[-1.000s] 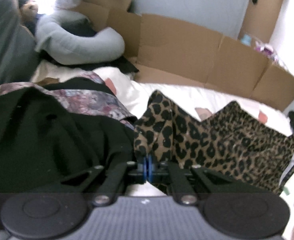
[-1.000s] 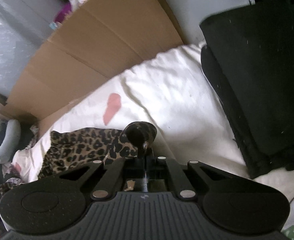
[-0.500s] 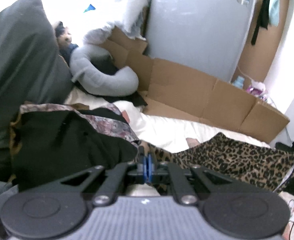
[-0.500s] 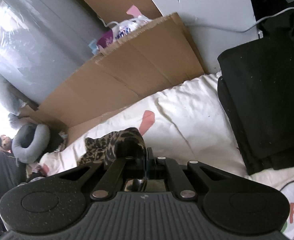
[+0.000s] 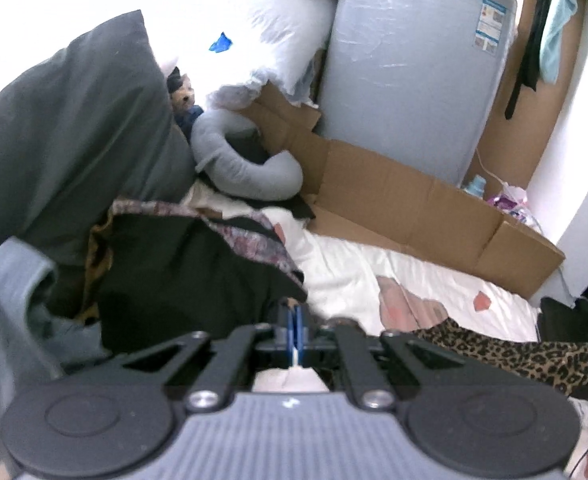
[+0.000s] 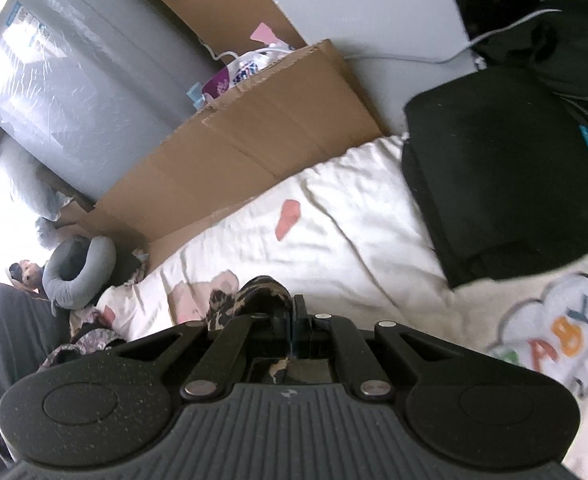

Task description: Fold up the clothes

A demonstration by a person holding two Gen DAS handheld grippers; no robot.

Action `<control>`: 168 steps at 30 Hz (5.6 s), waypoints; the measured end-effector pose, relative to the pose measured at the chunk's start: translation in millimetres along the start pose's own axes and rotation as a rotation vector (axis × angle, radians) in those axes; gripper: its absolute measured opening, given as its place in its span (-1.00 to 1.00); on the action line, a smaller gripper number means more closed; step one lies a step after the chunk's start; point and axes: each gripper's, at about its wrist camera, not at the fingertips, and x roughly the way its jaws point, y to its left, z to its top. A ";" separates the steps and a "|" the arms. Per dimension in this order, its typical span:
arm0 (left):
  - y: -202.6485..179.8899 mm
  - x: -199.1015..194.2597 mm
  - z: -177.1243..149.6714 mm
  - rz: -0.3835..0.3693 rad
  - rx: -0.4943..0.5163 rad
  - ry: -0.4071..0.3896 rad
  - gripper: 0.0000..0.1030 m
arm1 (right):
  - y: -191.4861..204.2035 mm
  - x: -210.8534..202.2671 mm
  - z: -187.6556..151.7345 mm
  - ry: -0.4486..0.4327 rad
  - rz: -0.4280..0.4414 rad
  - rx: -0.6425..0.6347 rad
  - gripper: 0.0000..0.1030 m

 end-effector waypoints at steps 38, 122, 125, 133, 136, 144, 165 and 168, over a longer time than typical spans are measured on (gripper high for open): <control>36.7 5.2 -95.5 0.096 -0.103 0.311 -0.27 | -77.5 -82.3 -43.9 0.104 -0.181 -0.017 -0.12; -60.7 276.2 -84.8 -0.146 0.259 0.233 -0.98 | 93.2 195.0 -54.9 0.220 0.008 -0.733 -1.00; -65.0 277.5 -71.9 -0.146 0.271 0.201 -0.98 | 101.6 194.8 -42.7 0.198 -0.002 -0.729 -1.00; -74.8 288.2 -40.7 -0.126 0.292 0.134 -0.98 | 121.8 201.4 -9.7 0.144 -0.021 -0.740 -1.00; -80.0 297.0 -29.8 -0.119 0.298 0.120 -0.98 | 127.7 208.1 1.1 0.132 -0.028 -0.745 -1.00; -93.9 328.6 -3.3 -0.101 0.302 0.097 -0.98 | 136.4 235.3 26.7 0.128 -0.058 -0.729 -1.00; -111.7 383.6 25.9 -0.049 0.326 0.096 -0.98 | 148.9 288.6 64.1 0.128 -0.120 -0.750 -1.00; -112.5 396.2 26.2 -0.062 0.324 0.155 -0.94 | 152.3 291.8 67.8 0.119 -0.130 -0.759 -1.00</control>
